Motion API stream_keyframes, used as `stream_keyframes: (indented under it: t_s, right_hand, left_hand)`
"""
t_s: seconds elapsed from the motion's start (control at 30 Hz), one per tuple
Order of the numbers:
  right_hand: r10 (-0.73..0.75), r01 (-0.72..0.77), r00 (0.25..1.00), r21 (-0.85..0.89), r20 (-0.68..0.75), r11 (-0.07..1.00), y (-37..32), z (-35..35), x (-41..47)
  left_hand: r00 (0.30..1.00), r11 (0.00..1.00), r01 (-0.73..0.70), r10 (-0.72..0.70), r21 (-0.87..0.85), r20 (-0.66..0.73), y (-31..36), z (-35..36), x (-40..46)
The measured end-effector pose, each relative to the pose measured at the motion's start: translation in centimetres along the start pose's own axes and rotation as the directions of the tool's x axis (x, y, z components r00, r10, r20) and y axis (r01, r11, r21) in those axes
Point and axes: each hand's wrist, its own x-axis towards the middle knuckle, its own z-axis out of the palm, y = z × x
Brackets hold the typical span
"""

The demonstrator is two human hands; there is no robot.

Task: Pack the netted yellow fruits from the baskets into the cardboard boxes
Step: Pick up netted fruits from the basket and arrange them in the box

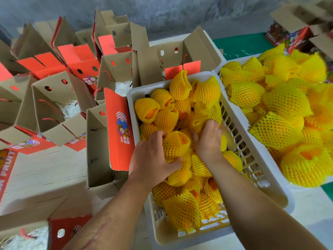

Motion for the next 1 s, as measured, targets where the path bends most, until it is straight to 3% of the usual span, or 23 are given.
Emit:
stream_keyframes:
  t_s: [0.23,0.43,0.6,0.7,0.73,0.8,0.87,1.0]
  right_hand:
    - [0.237,-0.240,0.970,0.292,0.046,0.926,0.3,0.3,0.1]
    - [0.278,-0.296,0.955,0.275,0.105,0.915,0.3,-0.1,0.2]
    - [0.428,-0.539,0.841,0.432,0.332,0.723,-1.2,-4.2,-0.8]
    - [0.356,-0.605,0.792,0.559,0.496,0.566,-2.0,-6.2,-4.2]
    - [0.297,-0.586,0.805,0.612,0.514,0.530,-2.0,-6.4,-5.6]
    - [0.155,-0.463,0.873,0.684,0.463,0.564,-2.5,-6.9,-8.3]
    - [0.066,-0.398,0.903,0.766,0.426,0.505,-3.2,-7.4,-10.2]
    - [-0.045,-0.399,0.908,0.893,0.416,0.207,-5.8,-8.7,-12.8]
  left_hand:
    - [1.000,1.000,0.004,-0.004,0.004,0.018,-0.2,0.0,0.0]
    - [1.000,0.999,0.013,-0.012,-0.037,0.016,0.0,0.0,0.1]
    - [0.999,0.993,0.018,-0.024,-0.118,-0.047,0.1,-0.1,-0.1]
    - [0.996,0.978,0.034,-0.050,-0.204,-0.073,0.4,-0.4,-0.1]
    - [0.996,0.971,0.047,-0.064,-0.233,-0.065,0.5,-0.5,-0.2]
    - [0.996,0.942,0.077,-0.089,-0.326,-0.023,0.8,-1.2,-1.0]
    - [0.992,0.851,0.128,-0.122,-0.509,0.045,1.3,-2.0,-2.4]
    - [0.977,0.603,0.201,-0.180,-0.772,0.114,3.0,-4.8,-6.6]
